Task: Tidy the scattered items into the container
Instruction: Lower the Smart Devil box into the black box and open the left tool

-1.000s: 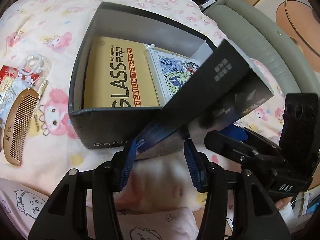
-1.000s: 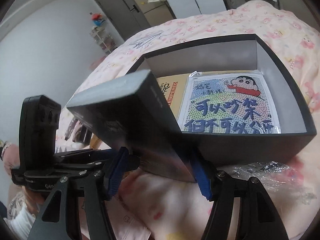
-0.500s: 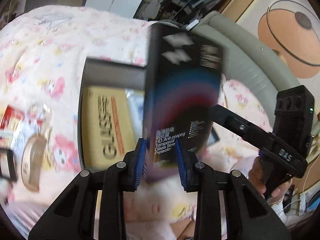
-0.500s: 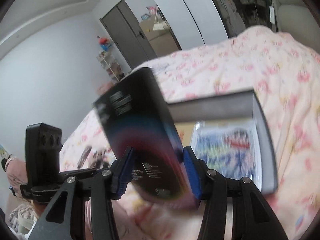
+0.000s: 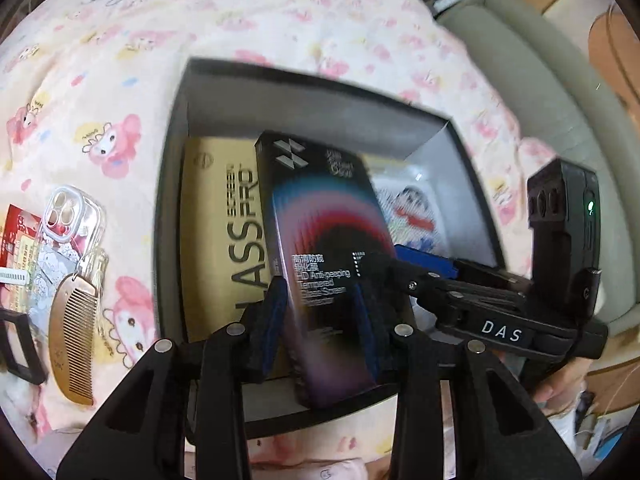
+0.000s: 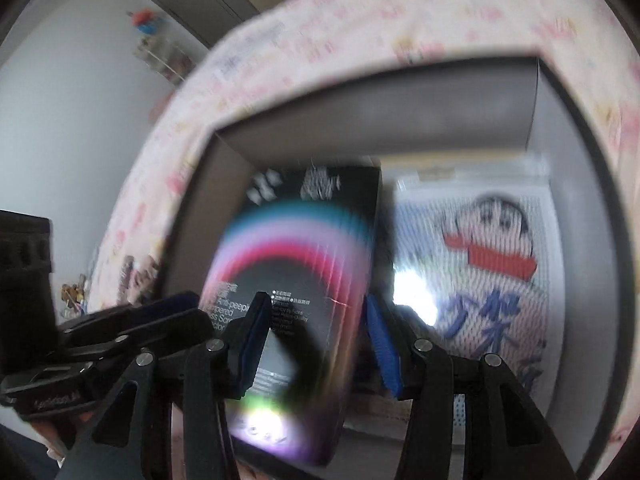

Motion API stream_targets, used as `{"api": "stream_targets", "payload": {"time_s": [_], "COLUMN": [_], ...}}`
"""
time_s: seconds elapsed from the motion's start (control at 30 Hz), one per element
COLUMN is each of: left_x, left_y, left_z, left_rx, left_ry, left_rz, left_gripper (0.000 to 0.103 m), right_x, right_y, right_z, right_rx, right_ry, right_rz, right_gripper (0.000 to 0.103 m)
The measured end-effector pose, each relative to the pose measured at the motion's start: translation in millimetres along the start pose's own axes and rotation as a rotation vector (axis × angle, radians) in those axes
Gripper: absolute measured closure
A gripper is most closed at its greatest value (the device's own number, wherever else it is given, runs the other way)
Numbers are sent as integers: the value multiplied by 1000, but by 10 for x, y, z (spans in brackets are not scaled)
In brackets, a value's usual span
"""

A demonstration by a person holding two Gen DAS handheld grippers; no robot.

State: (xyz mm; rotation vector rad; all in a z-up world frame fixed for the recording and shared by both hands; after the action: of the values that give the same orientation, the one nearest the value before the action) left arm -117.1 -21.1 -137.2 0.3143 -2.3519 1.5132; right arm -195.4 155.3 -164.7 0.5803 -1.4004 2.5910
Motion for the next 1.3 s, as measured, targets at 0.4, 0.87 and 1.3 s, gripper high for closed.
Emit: {"api": "stream_targets", "payload": {"time_s": [0.4,0.87,1.3], "left_x": [47,21,732], "left_y": [302,559,650], "left_z": [-464,-76,146], "left_rx": [126,387,281], "left_ry": [137,70,5], "left_rz": [-14,64,-9], "left_gripper": [68,63,70], "right_x": [51,62,672], "right_y": [-560,-429,61], "right_z": [-77,-75,48], "right_rx": [-281,-208,-258], "right_ry": [-123,-82,-125], "right_rz": [-191,-92,24], "right_gripper": [59,61,61]}}
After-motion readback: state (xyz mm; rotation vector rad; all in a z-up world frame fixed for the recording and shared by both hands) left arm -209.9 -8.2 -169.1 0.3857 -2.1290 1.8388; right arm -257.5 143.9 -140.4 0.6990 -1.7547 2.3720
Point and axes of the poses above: each gripper's, at about its wrist camera, not at the fingertips, and y roughly the way its jaws point, z to its left, x to its top, the point moved 2 cm from there along y, roughly the way its jaws point, and after that the axes turned 5 degrees about -z, right-handed, at the moved point
